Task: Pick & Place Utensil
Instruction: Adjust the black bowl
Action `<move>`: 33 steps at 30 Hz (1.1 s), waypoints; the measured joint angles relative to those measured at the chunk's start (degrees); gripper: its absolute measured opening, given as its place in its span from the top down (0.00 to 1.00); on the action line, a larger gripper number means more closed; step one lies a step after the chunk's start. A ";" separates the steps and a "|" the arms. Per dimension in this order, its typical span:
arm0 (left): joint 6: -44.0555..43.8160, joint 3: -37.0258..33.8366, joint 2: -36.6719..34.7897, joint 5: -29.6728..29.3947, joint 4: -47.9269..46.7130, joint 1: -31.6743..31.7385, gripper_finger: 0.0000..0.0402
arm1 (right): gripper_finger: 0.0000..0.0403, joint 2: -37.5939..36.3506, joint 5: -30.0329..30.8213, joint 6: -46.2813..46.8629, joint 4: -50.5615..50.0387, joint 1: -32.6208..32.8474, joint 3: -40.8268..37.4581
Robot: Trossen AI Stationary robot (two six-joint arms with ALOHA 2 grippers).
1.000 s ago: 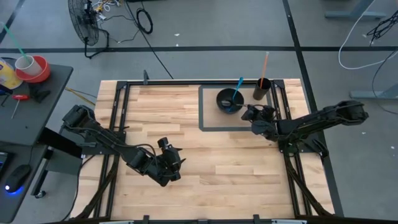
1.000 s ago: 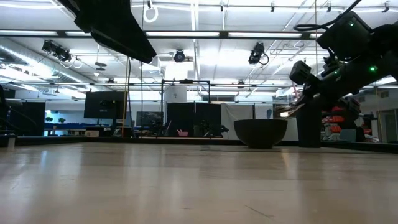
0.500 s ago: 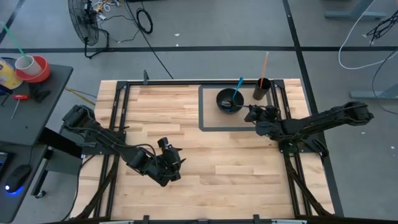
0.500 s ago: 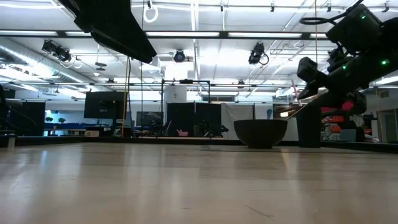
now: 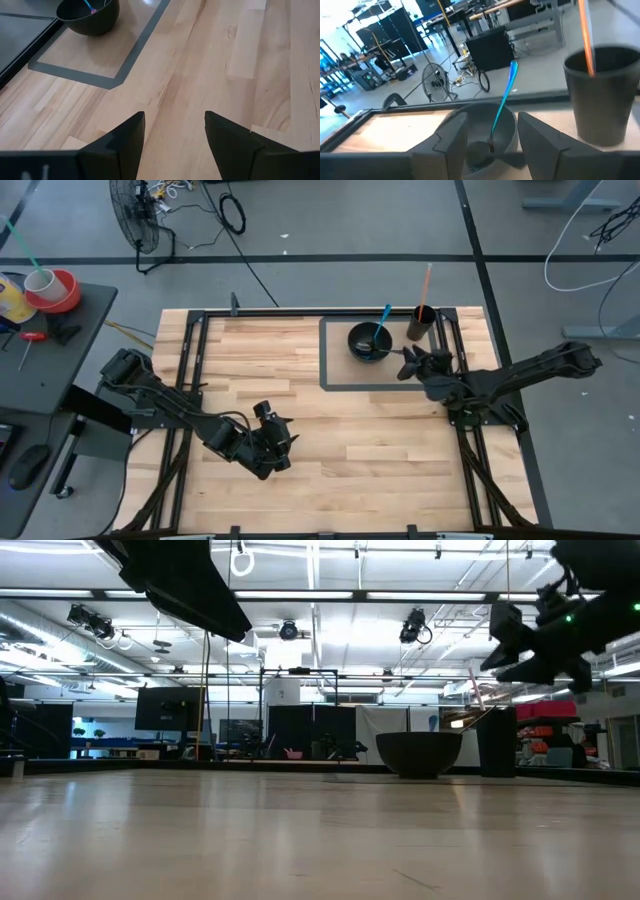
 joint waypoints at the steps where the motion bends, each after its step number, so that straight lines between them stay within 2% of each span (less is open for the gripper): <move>1: 0.01 0.00 0.00 0.00 0.00 0.00 0.47 | 0.56 -0.28 0.38 -1.91 -0.03 0.27 0.76; 5: 0.01 0.00 0.00 0.00 0.00 0.00 0.47 | 0.56 -0.27 -1.84 -13.14 1.88 1.47 5.30; 11: 0.07 0.00 0.00 0.00 0.23 0.64 0.47 | 0.60 5.30 -17.92 -27.28 0.30 0.40 14.84; 17: 0.14 0.00 0.00 0.00 0.44 1.25 0.47 | 0.62 20.81 -26.47 -28.49 -10.36 -3.09 27.04; 23: 0.57 0.00 0.00 0.00 0.42 1.20 0.47 | 0.62 38.88 -34.54 -33.34 -16.26 -7.89 40.37; 27: 0.54 0.00 0.00 0.00 0.42 1.18 0.47 | 0.62 49.19 -35.34 -38.37 -20.25 -10.89 48.57; 33: 0.28 0.00 0.00 1.49 0.43 1.18 0.47 | 0.62 59.12 -27.53 -41.40 -21.63 -13.07 53.88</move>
